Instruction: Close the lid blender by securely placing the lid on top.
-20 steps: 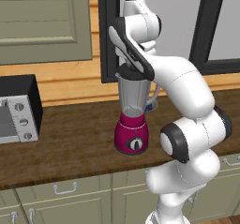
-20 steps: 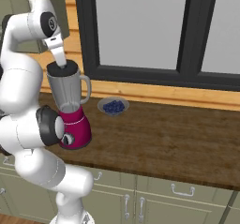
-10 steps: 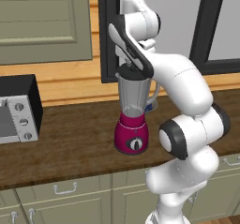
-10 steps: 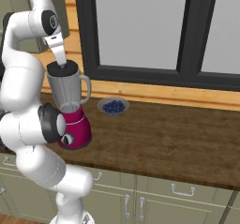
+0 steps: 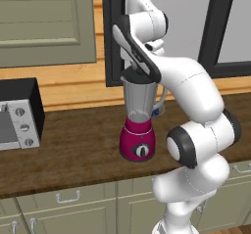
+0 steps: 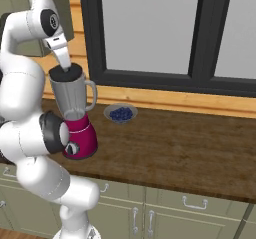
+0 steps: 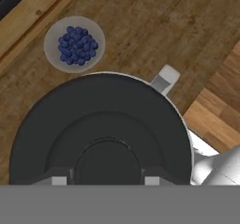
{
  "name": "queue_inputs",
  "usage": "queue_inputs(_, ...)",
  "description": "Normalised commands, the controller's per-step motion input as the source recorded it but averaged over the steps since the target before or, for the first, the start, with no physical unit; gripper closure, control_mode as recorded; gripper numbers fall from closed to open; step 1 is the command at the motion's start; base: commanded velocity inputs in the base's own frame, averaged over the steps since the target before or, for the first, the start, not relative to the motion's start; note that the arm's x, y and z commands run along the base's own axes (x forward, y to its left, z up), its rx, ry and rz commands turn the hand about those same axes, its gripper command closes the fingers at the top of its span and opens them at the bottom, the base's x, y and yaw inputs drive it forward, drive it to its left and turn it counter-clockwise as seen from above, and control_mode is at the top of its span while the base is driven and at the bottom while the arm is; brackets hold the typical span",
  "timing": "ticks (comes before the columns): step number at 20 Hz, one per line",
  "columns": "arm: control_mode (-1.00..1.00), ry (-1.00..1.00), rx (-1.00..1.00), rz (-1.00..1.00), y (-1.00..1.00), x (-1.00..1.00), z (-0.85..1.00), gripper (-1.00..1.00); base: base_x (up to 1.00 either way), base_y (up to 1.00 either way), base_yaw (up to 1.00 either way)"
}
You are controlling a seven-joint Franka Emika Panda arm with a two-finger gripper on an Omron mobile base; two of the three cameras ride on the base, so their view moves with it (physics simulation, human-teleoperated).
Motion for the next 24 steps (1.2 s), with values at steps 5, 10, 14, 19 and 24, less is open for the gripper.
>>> queue_inputs(5,-1.00,-0.05,0.04,0.08,-0.01,-0.29,0.01,1.00,0.00,0.00,0.00)
queue_inputs(10,-1.00,0.04,0.01,0.01,0.00,0.01,0.01,1.00,0.00,0.00,0.00)
queue_inputs(14,-1.00,0.17,0.00,0.00,0.00,0.16,0.04,1.00,0.00,0.00,0.00)
queue_inputs(19,-1.00,0.01,0.00,0.00,0.00,0.01,-0.01,1.00,0.00,0.00,0.00)
queue_inputs(24,-1.00,0.13,-0.06,0.04,0.00,-0.15,-0.11,1.00,0.00,0.00,0.00)
